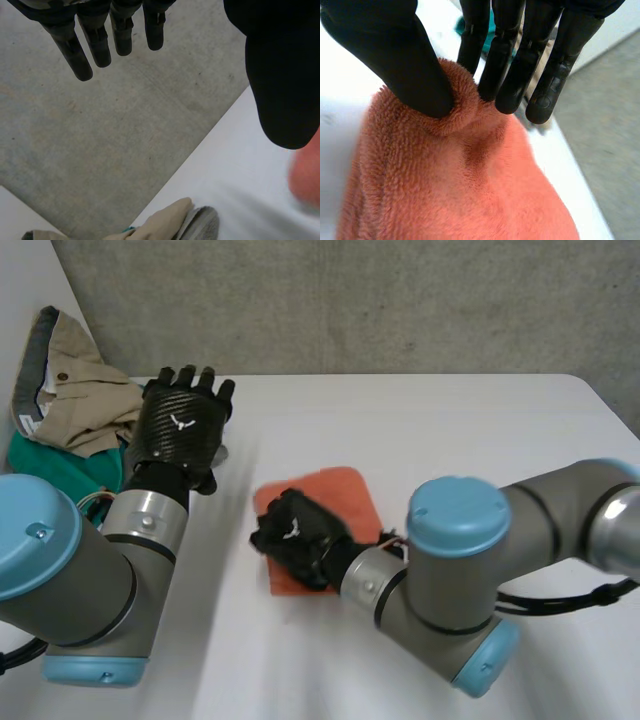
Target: Fold the laundry.
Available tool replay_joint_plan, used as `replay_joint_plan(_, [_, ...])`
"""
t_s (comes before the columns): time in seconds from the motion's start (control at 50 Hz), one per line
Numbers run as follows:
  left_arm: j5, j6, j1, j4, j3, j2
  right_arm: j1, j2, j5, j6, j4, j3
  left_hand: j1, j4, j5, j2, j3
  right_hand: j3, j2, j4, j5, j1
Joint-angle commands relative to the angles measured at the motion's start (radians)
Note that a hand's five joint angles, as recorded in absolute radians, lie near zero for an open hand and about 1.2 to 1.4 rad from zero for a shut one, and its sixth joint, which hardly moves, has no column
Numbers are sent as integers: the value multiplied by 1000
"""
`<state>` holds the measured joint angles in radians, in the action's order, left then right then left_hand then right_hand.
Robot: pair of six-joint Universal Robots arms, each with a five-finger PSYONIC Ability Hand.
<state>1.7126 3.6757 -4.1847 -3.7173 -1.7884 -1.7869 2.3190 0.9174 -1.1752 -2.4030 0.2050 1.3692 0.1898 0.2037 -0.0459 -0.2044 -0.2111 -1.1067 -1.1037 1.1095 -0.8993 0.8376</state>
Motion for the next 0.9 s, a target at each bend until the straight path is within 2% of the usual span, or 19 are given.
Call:
replay_joint_plan(0.02, [-5, -13, 3, -3, 18, -14, -4, -3, -167, -83, -6, -65, -15, -29, 46, 30, 37, 932, 929, -935, 899, -663])
replay_joint_plan(0.04, [-7, -19, 6, -3, 23, -17, -4, 26, -231, -159, -7, -68, -15, -29, 46, 30, 37, 932, 929, -935, 899, -663])
replay_joint_plan(0.1, [-13, -49, 17, -3, 52, -34, -13, 87, -290, -295, -10, -61, -15, -29, 46, 30, 37, 932, 929, -935, 899, -663])
replay_joint_plan(0.12, [-14, -60, 20, -3, 63, -40, -27, 121, -294, -385, -13, -53, -15, -29, 46, 30, 37, 932, 929, -935, 899, -663])
replay_joint_plan(0.2, [-19, -126, 66, 7, 107, -81, -123, 178, -287, -536, -65, -19, -12, -25, 42, 26, 33, 932, 929, -935, 899, -663])
replay_joint_plan(0.28, [-19, -177, 123, 59, 152, -121, -199, 184, -273, -602, -171, -28, -6, -20, 36, 20, 27, 932, 929, -935, 899, -663])
replay_joint_plan(0.4, [-18, -247, 186, 212, 240, -213, -224, 88, -235, -611, -249, -84, 6, -8, 25, 9, 15, 932, 929, -935, 899, -663])
replay_joint_plan(0.48, [-10, -279, 183, 324, 285, -278, -225, 18, -210, -616, -280, -128, 30, 16, 1, -15, -8, 932, 929, -935, 899, -663])
replay_joint_plan(0.64, [-1, -267, 166, 512, 325, -345, -216, -100, -136, -607, -349, -200, 38, 24, -8, -24, -17, 932, 929, -935, 899, -663])
replay_joint_plan(0.8, [13, -201, 117, 556, 339, -385, -213, -149, -144, -550, -361, -234, 27, 13, 4, -12, -5, 932, 929, -935, 899, -663])
replay_joint_plan(0.9, [4, -187, 118, 556, 362, -379, -207, -76, -184, -493, -358, -219, 24, 10, 7, -9, -2, 932, 929, -935, 899, -663])
